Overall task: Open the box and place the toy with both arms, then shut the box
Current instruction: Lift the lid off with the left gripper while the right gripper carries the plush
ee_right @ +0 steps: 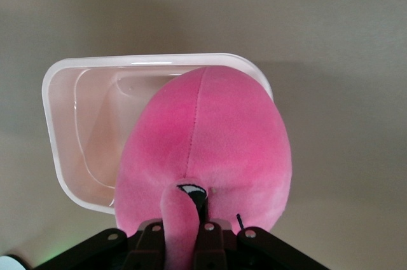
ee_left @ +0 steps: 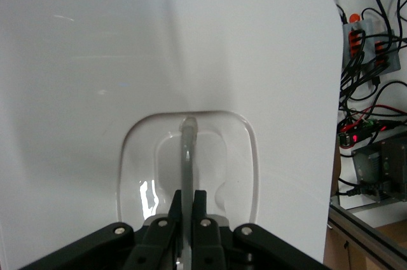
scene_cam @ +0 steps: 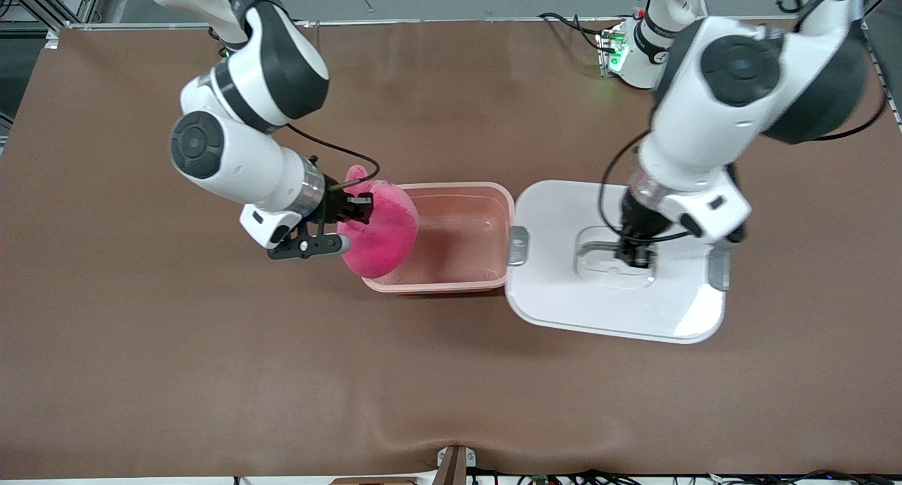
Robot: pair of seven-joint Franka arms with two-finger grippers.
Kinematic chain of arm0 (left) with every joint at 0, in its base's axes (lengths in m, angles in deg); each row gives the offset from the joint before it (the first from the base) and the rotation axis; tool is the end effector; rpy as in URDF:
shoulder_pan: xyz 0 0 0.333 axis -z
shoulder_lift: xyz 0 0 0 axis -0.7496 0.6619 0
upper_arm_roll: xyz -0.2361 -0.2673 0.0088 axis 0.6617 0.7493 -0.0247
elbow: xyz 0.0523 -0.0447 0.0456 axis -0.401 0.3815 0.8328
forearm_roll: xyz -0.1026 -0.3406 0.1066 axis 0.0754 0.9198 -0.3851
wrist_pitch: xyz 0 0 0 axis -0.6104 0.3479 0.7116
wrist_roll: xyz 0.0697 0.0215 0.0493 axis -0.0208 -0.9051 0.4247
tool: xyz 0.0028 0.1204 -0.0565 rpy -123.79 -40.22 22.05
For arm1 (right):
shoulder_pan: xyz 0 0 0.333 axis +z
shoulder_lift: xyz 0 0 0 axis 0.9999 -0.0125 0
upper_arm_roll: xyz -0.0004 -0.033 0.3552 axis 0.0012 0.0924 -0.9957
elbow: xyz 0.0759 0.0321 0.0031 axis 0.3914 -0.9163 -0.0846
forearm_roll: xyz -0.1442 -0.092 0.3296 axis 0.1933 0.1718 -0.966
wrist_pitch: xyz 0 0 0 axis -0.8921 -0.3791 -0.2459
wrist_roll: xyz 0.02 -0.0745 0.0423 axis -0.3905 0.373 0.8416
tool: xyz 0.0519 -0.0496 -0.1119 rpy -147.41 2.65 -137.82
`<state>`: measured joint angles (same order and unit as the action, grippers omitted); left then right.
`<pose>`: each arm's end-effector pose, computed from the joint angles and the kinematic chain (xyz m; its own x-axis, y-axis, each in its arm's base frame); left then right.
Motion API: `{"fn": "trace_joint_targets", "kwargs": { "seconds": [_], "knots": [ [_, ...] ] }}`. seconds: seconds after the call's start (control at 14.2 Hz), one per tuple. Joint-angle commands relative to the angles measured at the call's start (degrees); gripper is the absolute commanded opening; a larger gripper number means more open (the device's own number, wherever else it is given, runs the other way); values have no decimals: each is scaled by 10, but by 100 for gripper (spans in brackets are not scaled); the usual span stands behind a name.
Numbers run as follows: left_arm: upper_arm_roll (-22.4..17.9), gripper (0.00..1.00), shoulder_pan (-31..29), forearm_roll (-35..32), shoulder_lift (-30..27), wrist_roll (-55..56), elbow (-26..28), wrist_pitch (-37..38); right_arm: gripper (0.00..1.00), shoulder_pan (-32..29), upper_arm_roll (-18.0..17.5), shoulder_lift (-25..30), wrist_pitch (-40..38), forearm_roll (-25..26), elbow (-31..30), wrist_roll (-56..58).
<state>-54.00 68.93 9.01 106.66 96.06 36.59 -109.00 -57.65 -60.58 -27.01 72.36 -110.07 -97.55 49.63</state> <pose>0.6188 -0.2451 0.5721 0.1735 0.9842 0.0365 0.9700 -0.1772 0.1664 0.5796 0.3342 0.4784 0.9920 0.0510 -0.1157 0.0155 -0.9572 -0.2890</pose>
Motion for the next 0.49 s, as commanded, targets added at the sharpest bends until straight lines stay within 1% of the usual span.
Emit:
{"fn": "trace_joint_targets", "kwargs": {
  "seconds": [0.0, 0.14, 0.21, 0.35, 0.42],
  "knots": [
    [6, 0, -30, 12, -16, -36, 15, 6, 0, 17, 7, -24, -5, -8, 32, -28],
    [7, 0, -50, 18, -29, -59, 42, 6, 0, 28, 7, -33, 3, -9, 35, -41],
    [7, 0, -53, 35, -36, -75, 55, 6, 0, 32, 7, -33, 3, -9, 35, -46],
    [8, 0, -78, 67, -40, -104, 60, 6, 0, 39, 7, -40, 3, -9, 35, -47],
    [8, 0, -79, 72, -41, -111, 60, 6, 0, 42, 7, -42, 3, -9, 35, -47]
  ]
}}
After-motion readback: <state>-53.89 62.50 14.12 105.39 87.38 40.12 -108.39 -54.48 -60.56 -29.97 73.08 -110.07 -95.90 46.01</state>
